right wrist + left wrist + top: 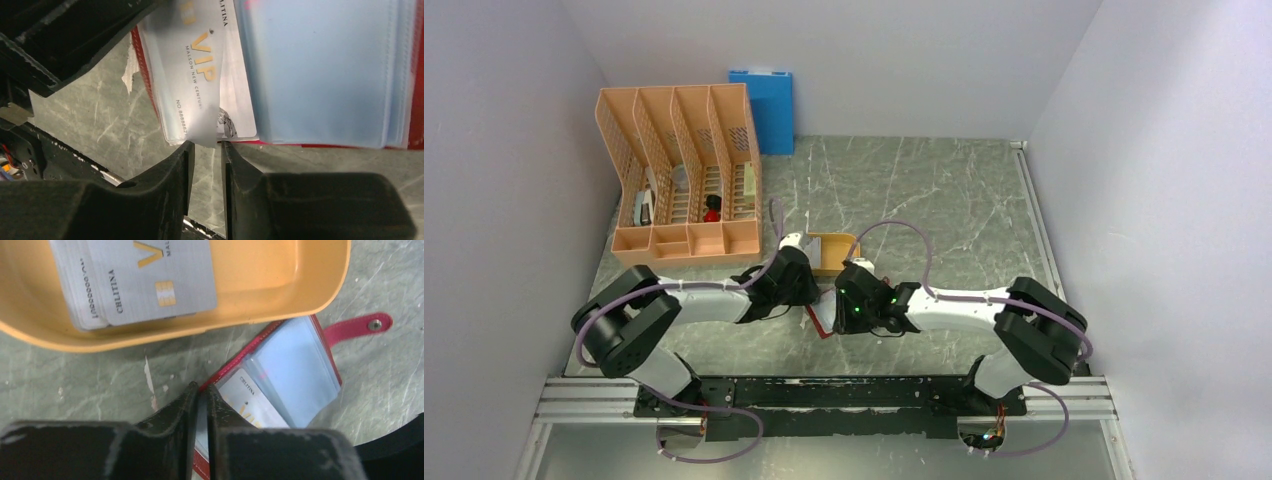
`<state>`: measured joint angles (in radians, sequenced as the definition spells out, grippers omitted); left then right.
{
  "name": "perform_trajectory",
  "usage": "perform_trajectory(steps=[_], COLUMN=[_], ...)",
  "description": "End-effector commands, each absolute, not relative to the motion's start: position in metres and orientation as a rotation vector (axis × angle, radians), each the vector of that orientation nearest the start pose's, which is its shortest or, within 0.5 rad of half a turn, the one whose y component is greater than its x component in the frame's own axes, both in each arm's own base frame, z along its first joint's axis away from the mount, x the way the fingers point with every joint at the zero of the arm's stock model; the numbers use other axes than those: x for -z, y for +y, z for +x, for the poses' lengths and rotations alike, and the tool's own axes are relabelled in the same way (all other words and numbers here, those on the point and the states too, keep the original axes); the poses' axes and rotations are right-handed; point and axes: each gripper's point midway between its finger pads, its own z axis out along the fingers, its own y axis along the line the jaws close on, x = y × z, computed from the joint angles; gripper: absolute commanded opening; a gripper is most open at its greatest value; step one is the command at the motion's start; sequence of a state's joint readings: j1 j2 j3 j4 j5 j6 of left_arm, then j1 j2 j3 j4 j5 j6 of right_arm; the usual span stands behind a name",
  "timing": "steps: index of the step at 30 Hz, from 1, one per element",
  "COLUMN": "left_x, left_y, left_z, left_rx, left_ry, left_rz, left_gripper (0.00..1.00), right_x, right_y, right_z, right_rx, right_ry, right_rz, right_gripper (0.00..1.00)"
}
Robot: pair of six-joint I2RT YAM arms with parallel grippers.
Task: Put the credit cards into the card holder
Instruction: Turn over the card slot in the card holder.
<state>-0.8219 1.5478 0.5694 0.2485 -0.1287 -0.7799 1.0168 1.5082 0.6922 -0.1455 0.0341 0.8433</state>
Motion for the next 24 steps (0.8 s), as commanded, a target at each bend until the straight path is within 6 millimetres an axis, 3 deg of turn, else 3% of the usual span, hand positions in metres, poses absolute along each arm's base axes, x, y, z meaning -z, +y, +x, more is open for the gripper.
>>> perform_trajectory(steps=[1, 6, 11, 16, 24], left_x=[-0.029, -0.055, -0.069, -0.053, -0.024], left_y=[-0.274, -0.274, -0.267, -0.265, -0.244], left_z=[0.234, 0.241, 0.235, 0.217, 0.202], left_rx=[0.644, 0.652, 0.676, 0.730, 0.638], left_ry=[2.437, 2.392, 2.361, 2.408, 2.481], left_rz=[0.049, 0.048, 0.034, 0.071, 0.076], left_gripper=[0.20, 0.33, 0.36, 0.28, 0.17], right_x=[-0.040, -0.060, -0.076, -0.074, -0.048], right_y=[0.295, 0.285, 0.284, 0.297, 0.300], right_z=[0.158, 0.152, 0.178, 0.206, 0.225], right_rx=[-0.672, -0.663, -0.664, -0.784, -0.692], right_ry=[2.597, 2.587, 2.533, 2.492, 2.539], right_rz=[-0.300, -0.366, -0.291, -0.211, -0.228], right_gripper=[0.32, 0.35, 0.35, 0.30, 0.17])
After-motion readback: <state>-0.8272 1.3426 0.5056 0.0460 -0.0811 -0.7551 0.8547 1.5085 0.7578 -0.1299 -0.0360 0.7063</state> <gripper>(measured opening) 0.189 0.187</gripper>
